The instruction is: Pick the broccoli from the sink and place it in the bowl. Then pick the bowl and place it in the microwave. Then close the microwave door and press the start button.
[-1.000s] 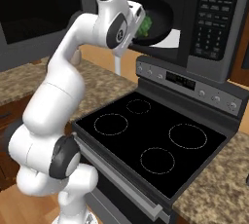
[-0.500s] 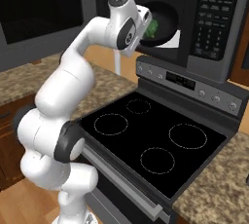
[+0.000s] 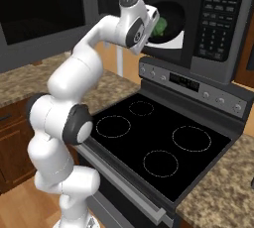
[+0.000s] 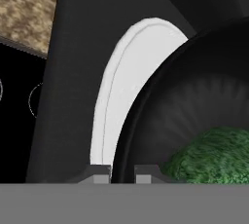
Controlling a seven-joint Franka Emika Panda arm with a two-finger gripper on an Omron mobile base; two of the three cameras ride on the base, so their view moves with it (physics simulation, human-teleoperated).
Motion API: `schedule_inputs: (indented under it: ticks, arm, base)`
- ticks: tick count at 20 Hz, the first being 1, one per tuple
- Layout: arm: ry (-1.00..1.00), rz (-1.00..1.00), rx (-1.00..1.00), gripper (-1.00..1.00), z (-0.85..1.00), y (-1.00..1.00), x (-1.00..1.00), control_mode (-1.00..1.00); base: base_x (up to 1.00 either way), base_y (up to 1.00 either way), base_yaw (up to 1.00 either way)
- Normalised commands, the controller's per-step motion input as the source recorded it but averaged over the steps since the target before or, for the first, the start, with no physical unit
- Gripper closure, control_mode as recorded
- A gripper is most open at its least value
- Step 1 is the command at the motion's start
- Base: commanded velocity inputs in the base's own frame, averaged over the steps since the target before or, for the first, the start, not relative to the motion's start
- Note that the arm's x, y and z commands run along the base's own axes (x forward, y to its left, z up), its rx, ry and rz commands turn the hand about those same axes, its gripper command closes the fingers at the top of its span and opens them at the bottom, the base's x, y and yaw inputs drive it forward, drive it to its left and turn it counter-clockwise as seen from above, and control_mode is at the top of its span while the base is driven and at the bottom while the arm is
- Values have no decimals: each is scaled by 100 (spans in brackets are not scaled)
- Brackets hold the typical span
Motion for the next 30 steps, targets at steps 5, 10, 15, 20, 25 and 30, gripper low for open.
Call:
schedule_inputs:
  ticks: [5,10,15,20,25,30]
  arm:
    - [1,0,0,100,-17,-4,43,-100]
    - [0,0,0,-100,-16,0,25,-100]
    - [-10,0,0,-100,-16,0,6,-100]
    - [-36,0,0,-100,-26,5,3,-100]
    - [-54,2,0,-100,-21,23,-39,-100]
    - [-23,7,0,-100,8,54,-100,-100]
  base:
    - [0,0,0]
    - [0,0,0]
    - [0,0,0]
    - [0,0,0]
    - [0,0,0]
    - [0,0,0]
